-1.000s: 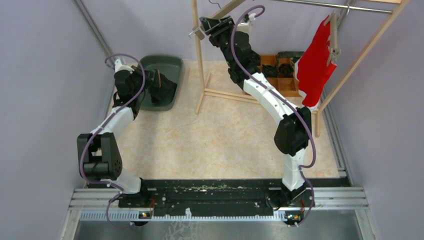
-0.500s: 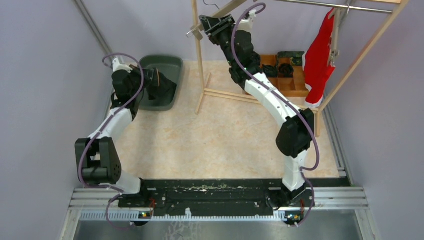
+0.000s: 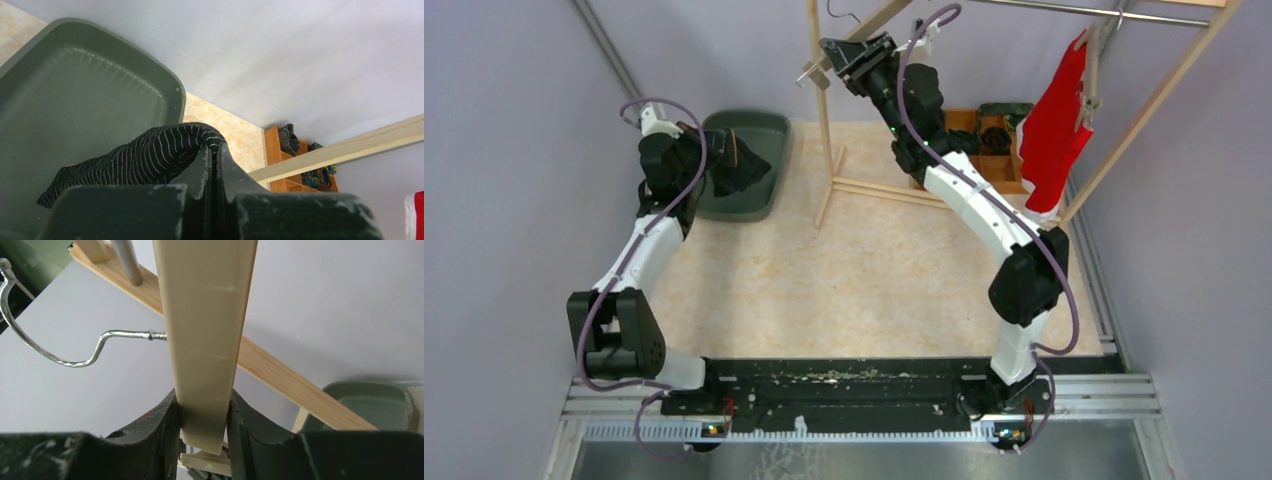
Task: Clip the underwear to the hanger
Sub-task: Pick up the hanger from the clothesline, then place the underwear at the center of the board.
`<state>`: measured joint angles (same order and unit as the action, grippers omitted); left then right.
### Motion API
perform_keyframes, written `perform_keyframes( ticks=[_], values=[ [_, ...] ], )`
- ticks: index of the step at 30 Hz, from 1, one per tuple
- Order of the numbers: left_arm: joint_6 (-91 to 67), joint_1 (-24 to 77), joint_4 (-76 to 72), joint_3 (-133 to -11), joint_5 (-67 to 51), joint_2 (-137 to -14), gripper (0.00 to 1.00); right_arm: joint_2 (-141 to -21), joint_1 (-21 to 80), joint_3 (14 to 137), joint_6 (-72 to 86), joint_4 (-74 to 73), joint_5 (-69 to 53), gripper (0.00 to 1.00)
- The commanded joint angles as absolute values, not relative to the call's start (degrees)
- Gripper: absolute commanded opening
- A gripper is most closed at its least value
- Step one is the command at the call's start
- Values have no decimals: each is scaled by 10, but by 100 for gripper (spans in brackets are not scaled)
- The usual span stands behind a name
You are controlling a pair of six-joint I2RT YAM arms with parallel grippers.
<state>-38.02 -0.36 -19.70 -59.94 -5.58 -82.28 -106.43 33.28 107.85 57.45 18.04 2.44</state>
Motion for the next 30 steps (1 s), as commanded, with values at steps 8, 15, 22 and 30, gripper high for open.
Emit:
perform_keyframes(
  ticks=[8,15,22,30],
  values=[
    [-364,0,-130,-695,-117,-769,0,-902,353,938,542,229,-23,12],
    [-371,20,-104,-683,-179,-725,0,-828,358,826,530,230,-31,12],
    [-361,88,-91,-610,-160,-670,0,-785,358,747,513,210,-32,12],
    [-354,178,-96,-520,-122,-602,0,-742,358,655,492,205,-44,11]
  ],
)
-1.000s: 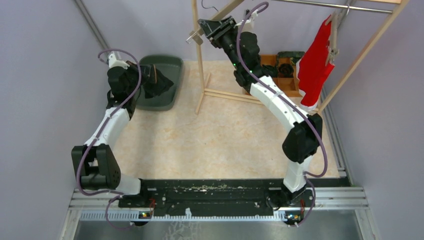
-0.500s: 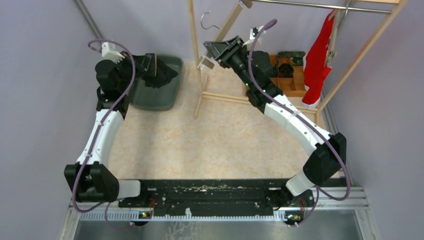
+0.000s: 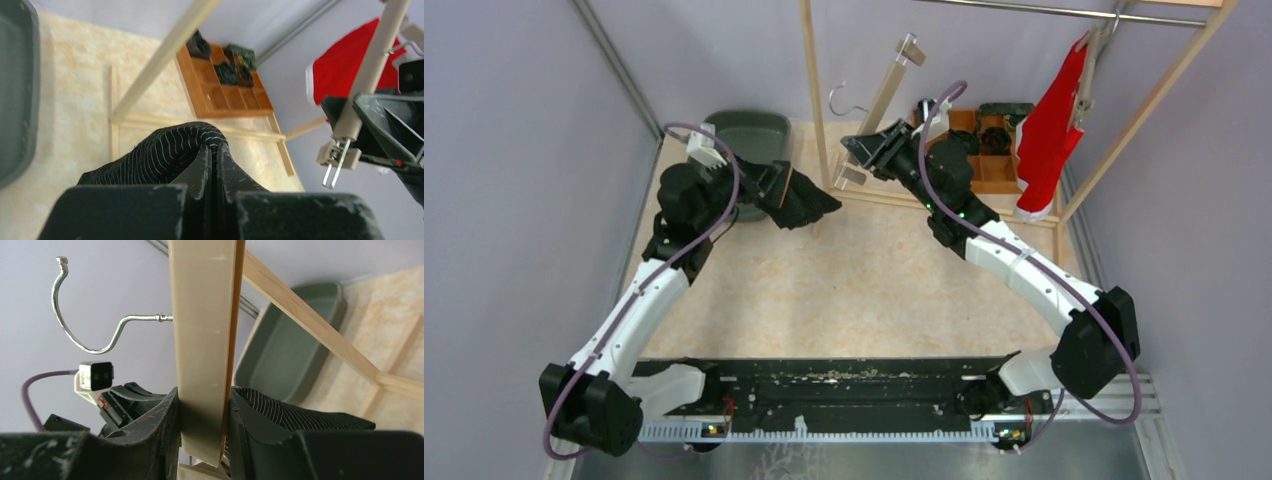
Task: Clip the underwear to the hanger
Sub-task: Place the underwear at the center of the board.
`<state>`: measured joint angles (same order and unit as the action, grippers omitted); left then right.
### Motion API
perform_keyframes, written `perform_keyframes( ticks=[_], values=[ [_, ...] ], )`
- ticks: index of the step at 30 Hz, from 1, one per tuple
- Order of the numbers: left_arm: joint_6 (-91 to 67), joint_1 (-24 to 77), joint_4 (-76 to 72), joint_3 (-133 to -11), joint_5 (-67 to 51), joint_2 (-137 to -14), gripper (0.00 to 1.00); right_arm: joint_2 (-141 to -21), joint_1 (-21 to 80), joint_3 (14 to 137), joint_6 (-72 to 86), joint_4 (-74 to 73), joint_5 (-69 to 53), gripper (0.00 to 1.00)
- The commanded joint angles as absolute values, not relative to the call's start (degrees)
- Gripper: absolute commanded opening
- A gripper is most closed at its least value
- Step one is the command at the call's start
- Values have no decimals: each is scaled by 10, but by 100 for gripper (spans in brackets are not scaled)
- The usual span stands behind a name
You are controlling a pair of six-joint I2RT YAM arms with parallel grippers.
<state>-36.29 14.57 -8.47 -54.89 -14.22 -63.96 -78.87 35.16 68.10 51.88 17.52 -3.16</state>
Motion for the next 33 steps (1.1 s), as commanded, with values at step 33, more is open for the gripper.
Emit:
perform_keyframes(
  ticks=[33],
  values=[
    [-530,328,-369,-284,-13,-666,7,-564,358,488,363,41,2,6]
  ],
)
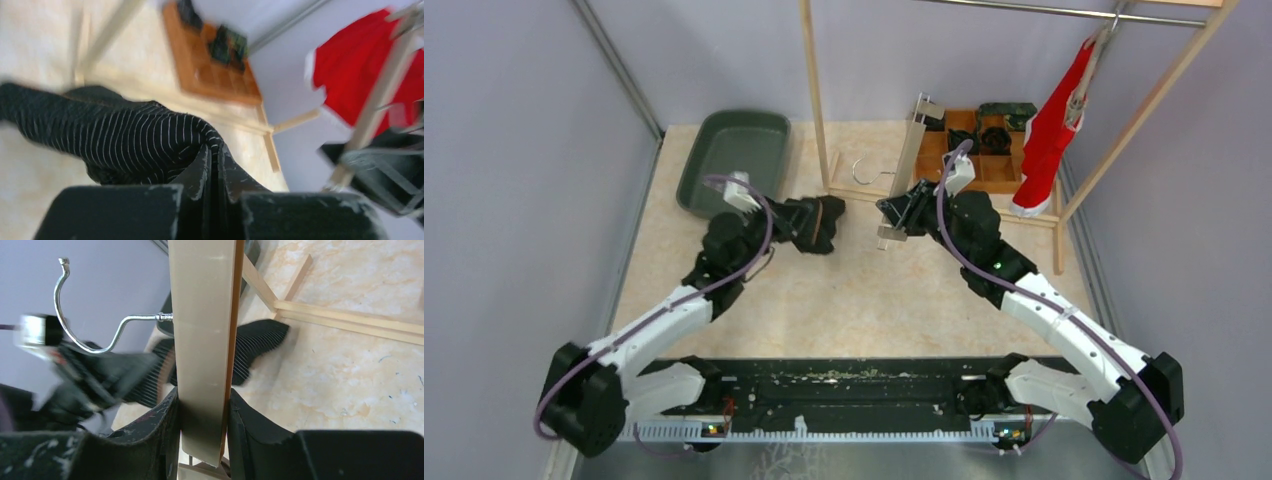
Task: Clip the underwear to the hanger
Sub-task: Place the underwear at the center of the board.
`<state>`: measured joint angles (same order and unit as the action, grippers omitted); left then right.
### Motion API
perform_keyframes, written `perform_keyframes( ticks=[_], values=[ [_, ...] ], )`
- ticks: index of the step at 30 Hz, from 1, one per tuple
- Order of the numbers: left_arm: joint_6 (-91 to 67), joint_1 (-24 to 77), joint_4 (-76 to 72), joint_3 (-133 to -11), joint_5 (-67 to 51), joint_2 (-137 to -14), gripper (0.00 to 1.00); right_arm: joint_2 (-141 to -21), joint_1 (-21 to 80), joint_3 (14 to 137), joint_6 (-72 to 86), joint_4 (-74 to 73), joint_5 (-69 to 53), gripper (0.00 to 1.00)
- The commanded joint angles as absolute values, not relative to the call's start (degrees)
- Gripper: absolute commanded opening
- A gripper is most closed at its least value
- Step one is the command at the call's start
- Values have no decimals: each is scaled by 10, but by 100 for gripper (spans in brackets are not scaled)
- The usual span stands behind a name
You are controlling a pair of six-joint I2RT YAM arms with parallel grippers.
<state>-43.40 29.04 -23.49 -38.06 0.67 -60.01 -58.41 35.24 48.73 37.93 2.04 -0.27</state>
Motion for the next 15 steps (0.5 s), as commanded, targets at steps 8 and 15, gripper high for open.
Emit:
perform_keyframes(
  ticks=[8,15],
  values=[
    [-594,395,-457,-275,-71,-805,67,-552,358,476,348,17,17,6],
    [-534,406,-326,-334,-30,-759,73,-553,358,470,338,4,21,5]
  ],
)
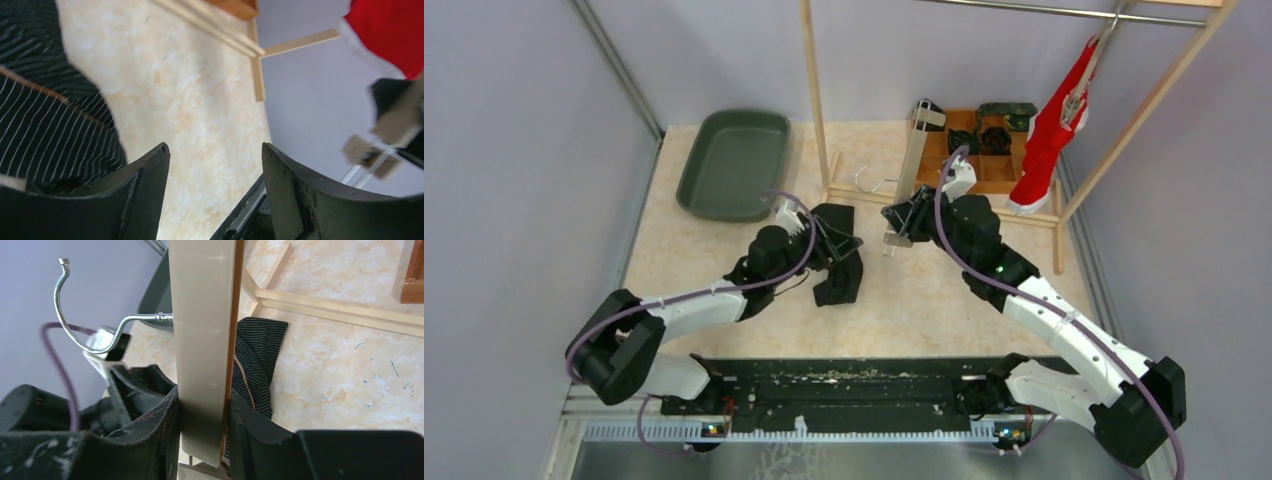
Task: Clip the underwear to the hanger
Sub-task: Place the underwear at the center of the board, then adjust the hanger at the center of the board.
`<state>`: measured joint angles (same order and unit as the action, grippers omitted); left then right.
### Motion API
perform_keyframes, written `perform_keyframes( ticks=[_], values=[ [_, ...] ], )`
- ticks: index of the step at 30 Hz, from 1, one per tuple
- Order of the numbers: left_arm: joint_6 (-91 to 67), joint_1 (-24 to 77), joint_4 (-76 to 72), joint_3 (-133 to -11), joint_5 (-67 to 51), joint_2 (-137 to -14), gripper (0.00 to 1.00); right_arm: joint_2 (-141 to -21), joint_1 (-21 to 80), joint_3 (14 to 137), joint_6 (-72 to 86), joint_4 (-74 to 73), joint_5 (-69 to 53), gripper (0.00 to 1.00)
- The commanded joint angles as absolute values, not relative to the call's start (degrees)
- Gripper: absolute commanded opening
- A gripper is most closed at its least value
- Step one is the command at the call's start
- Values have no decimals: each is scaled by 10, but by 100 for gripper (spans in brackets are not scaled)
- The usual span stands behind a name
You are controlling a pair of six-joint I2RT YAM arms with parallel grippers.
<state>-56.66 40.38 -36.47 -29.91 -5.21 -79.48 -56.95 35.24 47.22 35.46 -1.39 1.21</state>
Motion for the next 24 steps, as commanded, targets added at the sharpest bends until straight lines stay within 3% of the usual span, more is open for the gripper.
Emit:
perform_keyframes(
  ticks=[1,10,17,24],
  values=[
    [-521,407,-307,-341,-25,-755,73,-553,358,468,337,3,20,5],
    [-393,425,-58,-473,-3,-820,72,-537,353,460,324,-30,42,5],
    [-361,489,88,-564,85,-892,70,-525,343,463,318,-49,45,3],
    [-373,496,87,-562,148,-876,71,-524,341,450,311,-51,20,1]
  ],
)
